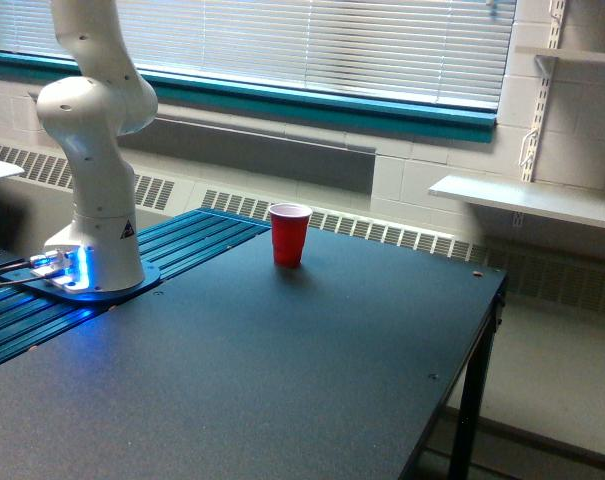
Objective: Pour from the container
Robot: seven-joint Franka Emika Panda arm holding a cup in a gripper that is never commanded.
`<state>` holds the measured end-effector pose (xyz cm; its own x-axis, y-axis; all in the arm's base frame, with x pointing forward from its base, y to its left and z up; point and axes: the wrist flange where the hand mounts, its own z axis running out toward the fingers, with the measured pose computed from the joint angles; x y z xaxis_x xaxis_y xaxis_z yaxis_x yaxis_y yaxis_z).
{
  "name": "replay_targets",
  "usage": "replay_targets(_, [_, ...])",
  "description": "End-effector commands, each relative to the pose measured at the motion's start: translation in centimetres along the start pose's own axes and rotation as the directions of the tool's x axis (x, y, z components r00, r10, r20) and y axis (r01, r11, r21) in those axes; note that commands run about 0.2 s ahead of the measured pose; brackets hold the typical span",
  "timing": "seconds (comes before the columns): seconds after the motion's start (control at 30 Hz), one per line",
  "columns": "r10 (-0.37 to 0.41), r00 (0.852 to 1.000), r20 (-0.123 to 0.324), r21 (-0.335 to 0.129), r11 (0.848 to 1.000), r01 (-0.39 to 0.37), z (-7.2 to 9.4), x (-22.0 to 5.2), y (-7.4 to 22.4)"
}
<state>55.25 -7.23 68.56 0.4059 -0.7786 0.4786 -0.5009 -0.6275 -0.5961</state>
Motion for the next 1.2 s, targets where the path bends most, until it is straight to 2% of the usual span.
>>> replay_targets(0.03, [0.007, 0.996, 0.090, -0.095, 0.995, 0.002, 4.5, -3.4, 3.2])
replay_targets(0.13, [0.021, 0.992, 0.125, -0.118, 0.993, -0.006, 5.8, -4.3, 4.7])
replay_targets(0.27, [0.015, 0.986, 0.165, -0.198, 0.980, 0.019, 7.8, -6.5, 6.9])
replay_targets(0.47, [0.074, 0.980, 0.187, -0.255, 0.967, -0.024, 8.5, -9.8, 9.4])
replay_targets(0.6, [0.081, 0.971, 0.224, -0.282, 0.959, -0.015, 8.5, -13.5, 10.3])
replay_targets(0.9, [0.100, 0.945, 0.311, -0.246, 0.969, -0.022, 6.7, -20.1, 9.4])
replay_targets(1.0, [0.109, 0.929, 0.354, -0.225, 0.974, -0.029, 6.1, -22.2, 9.1])
replay_targets(1.2, [0.087, 0.898, 0.432, -0.217, 0.976, 0.009, 5.1, -27.1, 8.5])
